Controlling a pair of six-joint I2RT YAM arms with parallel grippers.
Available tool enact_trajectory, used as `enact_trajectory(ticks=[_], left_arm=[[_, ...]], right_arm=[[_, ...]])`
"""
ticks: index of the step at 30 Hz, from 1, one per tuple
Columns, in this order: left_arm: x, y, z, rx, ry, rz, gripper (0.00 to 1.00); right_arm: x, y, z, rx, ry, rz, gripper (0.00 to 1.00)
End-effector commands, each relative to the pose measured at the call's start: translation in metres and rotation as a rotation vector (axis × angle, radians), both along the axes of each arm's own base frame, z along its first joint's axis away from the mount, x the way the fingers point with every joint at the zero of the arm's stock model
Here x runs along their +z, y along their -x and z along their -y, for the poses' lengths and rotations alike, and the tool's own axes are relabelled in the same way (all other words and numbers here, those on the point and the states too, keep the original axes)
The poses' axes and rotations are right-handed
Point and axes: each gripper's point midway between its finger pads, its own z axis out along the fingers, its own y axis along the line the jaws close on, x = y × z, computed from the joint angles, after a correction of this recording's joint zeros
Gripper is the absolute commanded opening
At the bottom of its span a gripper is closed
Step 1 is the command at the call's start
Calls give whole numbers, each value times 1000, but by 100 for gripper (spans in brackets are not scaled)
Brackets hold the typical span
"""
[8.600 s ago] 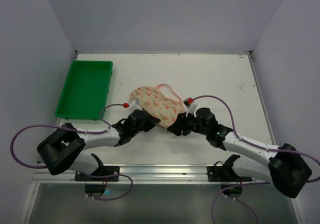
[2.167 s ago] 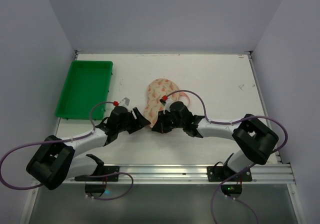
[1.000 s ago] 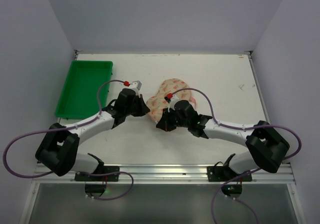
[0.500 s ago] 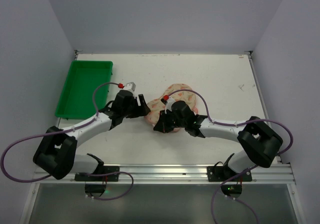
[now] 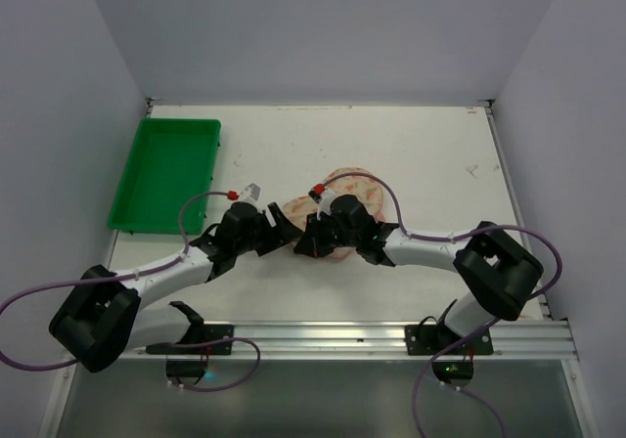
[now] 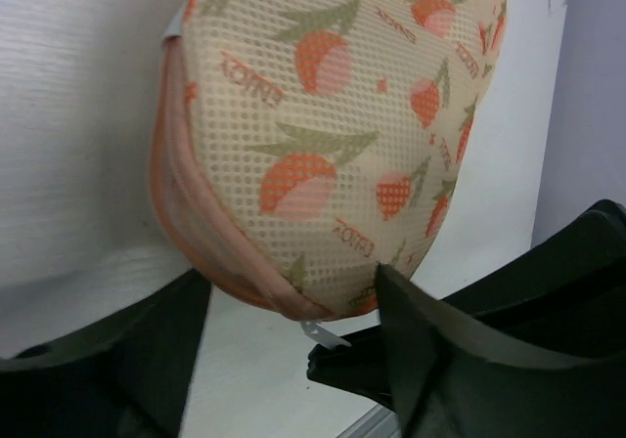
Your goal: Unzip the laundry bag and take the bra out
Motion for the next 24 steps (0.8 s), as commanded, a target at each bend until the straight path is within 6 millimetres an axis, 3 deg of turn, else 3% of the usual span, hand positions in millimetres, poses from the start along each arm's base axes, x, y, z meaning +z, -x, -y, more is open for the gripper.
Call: enact_trajectory(ticks=[1, 3, 4, 7, 9, 15, 24], left_arm=[[20, -11, 18, 12, 74, 47, 66], [18, -12, 18, 14, 66, 46, 50], [17, -13, 17, 18, 54, 45, 31], [18, -18, 10, 39, -3, 58, 7], [22, -21, 4, 49, -40, 78, 0], [38, -38, -8, 43, -129, 150, 0], [30, -54, -21, -93, -331, 185, 0]], right_arm=[[26, -9, -16, 19, -81, 67, 0], [27, -8, -15, 16, -78, 72, 0], [26, -7, -13, 14, -71, 67, 0], [25, -5, -6, 5, -51, 68, 0], [29, -3, -1, 0, -48, 78, 0], [31, 6, 11, 23, -2, 79, 0], [31, 15, 24, 36, 30, 88, 0]])
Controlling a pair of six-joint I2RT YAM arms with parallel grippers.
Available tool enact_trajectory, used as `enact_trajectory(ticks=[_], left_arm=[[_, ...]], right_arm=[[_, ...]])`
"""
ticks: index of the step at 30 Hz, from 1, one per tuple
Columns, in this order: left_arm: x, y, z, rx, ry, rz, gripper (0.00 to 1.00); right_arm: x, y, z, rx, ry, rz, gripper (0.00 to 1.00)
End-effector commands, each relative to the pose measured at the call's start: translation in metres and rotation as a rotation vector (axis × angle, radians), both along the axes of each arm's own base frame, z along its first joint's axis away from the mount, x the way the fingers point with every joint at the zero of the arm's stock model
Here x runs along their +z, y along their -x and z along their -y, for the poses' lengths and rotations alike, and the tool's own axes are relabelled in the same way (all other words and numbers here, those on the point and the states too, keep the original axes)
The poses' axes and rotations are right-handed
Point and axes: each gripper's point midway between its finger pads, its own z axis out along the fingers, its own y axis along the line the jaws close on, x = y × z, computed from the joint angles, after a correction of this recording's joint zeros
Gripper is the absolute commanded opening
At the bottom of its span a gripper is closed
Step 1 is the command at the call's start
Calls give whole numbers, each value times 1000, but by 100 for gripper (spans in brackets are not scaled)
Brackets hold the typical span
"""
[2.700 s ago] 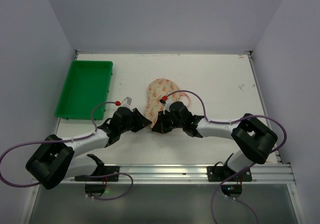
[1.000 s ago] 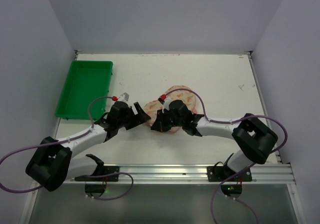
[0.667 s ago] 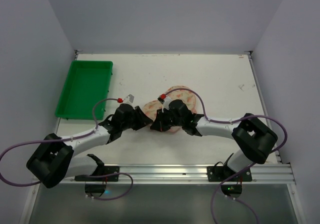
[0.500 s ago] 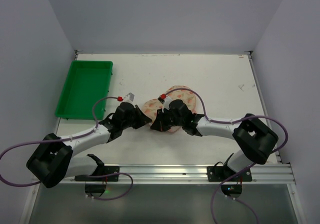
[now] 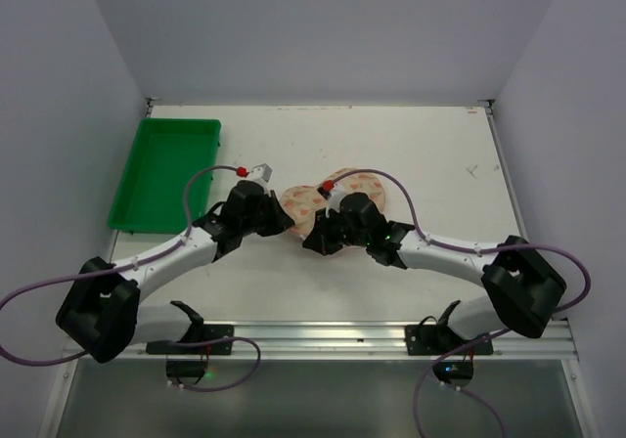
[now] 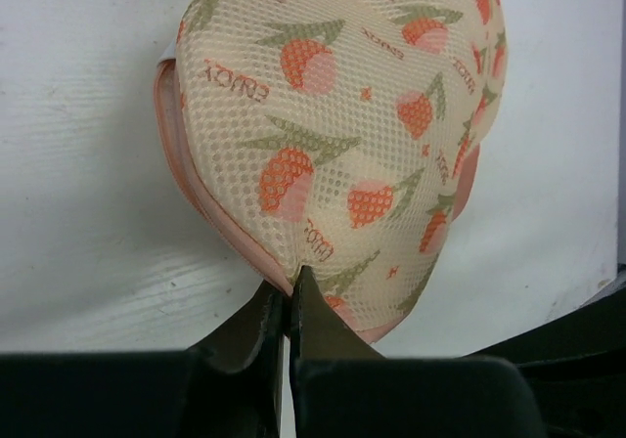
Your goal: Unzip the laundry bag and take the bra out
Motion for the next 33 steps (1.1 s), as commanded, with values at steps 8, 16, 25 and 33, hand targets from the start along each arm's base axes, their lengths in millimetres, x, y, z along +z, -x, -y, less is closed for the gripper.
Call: enact_trajectory(ticks=[8, 16, 25, 33], left_arm=[[-2, -52, -34, -93, -318, 140, 0], [-4, -52, -27, -78, -241, 104, 30], [-11, -6, -33, 119, 23, -29, 85], [8, 16, -8, 146, 218, 17, 78]], right_arm=[[8, 18, 6, 89, 30, 20, 0], [10, 11, -7, 103, 3, 25, 0], [10, -6, -36, 84, -62, -5, 0], [3, -14, -41, 59, -61, -10, 0]])
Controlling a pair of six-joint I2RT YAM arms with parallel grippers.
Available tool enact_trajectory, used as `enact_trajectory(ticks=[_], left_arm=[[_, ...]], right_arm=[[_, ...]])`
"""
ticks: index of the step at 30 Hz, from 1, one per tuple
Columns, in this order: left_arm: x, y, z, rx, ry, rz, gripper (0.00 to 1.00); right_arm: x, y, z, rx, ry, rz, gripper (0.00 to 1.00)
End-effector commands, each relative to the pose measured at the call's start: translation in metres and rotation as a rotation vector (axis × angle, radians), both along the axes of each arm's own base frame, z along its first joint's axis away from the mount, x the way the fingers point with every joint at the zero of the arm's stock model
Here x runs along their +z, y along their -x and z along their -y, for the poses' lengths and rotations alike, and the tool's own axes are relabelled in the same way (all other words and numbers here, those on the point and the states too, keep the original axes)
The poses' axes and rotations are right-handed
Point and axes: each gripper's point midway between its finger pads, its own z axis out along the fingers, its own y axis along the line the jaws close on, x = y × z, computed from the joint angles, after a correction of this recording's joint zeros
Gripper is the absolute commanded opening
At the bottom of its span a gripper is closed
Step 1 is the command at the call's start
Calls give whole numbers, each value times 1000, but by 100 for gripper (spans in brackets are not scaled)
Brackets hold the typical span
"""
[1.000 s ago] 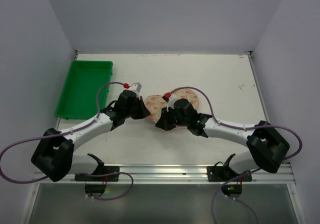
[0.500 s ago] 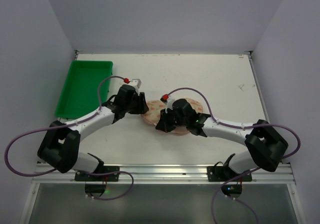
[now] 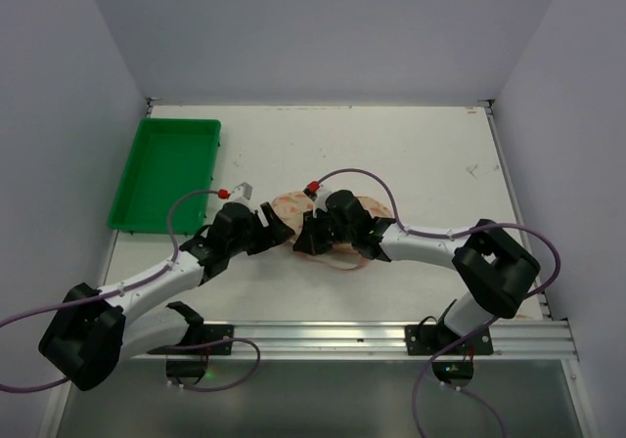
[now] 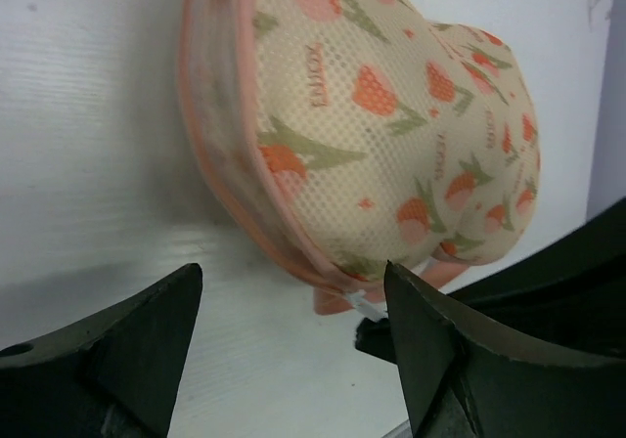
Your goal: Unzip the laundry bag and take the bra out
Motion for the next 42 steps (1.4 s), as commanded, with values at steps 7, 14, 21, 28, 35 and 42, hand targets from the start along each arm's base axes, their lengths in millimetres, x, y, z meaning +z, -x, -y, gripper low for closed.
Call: enact_trajectory(ticks=[7, 14, 21, 28, 35, 42], left_arm=[[24, -12, 40, 58, 160, 62, 56], [22, -18, 35, 80, 113, 60, 5], [37, -35, 20, 107, 25, 124, 0], [38, -51, 2, 48, -66, 147, 0], [31, -67, -15, 38, -146, 152, 0], [30, -87, -22, 37, -179, 150, 15]], right_arm=[[27, -9, -15, 2, -74, 49, 0], [33, -3, -2, -14, -60, 59, 0], [29, 3, 18, -33, 0, 70, 0], [30, 7, 36, -62, 38, 88, 0], [29, 10, 41, -72, 39, 87, 0], [32, 6, 24, -57, -19, 73, 0]])
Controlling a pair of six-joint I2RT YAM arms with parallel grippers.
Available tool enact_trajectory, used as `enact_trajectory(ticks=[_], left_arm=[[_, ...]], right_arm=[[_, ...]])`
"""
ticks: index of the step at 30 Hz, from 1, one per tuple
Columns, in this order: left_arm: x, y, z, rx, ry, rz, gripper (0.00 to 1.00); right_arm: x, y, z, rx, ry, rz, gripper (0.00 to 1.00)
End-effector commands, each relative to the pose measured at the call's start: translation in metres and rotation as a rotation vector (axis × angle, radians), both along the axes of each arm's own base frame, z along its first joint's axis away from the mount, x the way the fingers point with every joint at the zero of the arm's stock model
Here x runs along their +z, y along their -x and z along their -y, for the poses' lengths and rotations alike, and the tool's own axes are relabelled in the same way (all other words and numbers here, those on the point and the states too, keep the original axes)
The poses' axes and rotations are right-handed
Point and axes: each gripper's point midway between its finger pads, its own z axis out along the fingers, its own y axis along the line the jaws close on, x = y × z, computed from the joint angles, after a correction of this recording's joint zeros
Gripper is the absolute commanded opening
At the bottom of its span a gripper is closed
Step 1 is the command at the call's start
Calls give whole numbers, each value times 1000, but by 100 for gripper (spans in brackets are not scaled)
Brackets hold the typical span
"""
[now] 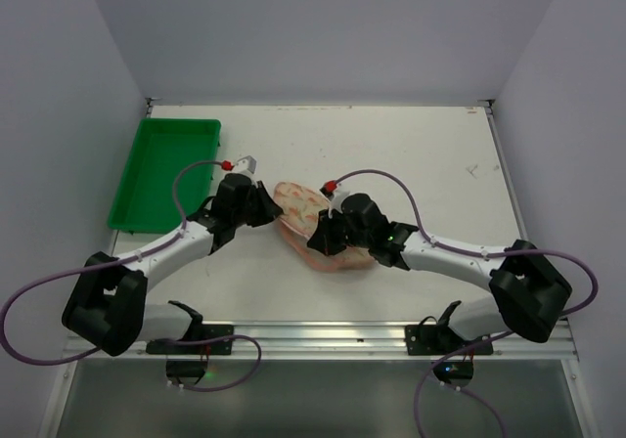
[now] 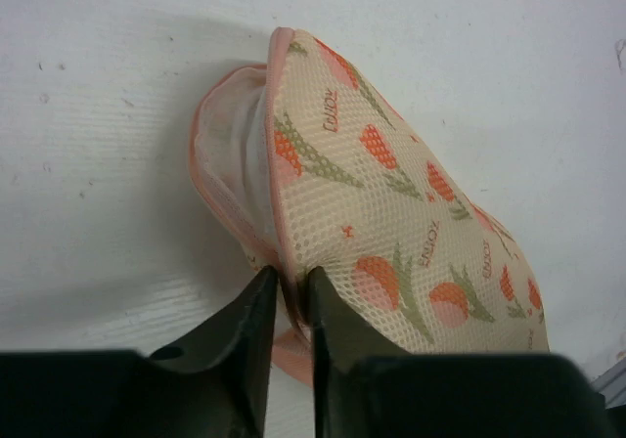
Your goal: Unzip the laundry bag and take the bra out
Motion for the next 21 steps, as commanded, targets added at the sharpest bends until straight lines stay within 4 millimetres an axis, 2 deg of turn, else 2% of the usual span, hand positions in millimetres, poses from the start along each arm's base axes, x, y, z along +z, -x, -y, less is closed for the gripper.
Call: enact_trajectory(ticks=[1, 3, 4, 6, 7, 8, 12, 17, 21], left_arm=[[17, -28, -17, 52, -49, 79, 23], [20, -24, -13, 46, -15, 70, 36], [23, -20, -11, 50, 17, 61, 53], [22, -13, -10, 60, 54, 41, 77], [23, -5, -8, 44, 76, 36, 92], [23, -2, -8, 44, 86, 30, 97], [20, 17, -1, 28, 181, -4, 99], [10, 43, 31, -39, 268, -61, 94], [4, 44, 48, -42, 272, -71, 89]], right_arm=[[8, 3, -15, 37, -62, -9, 0], [6, 0, -21, 38, -72, -18, 0], [6, -2, -23, 37, -75, -18, 0], [5, -7, -30, 36, -87, -15, 0], [4, -8, -32, 35, -91, -13, 0], [-2, -11, -34, 35, -82, -17, 0], [-4, -18, -44, 49, -89, -6, 0], [-4, -19, -48, 60, -92, -1, 0], [-4, -17, -46, 64, -90, 1, 0]])
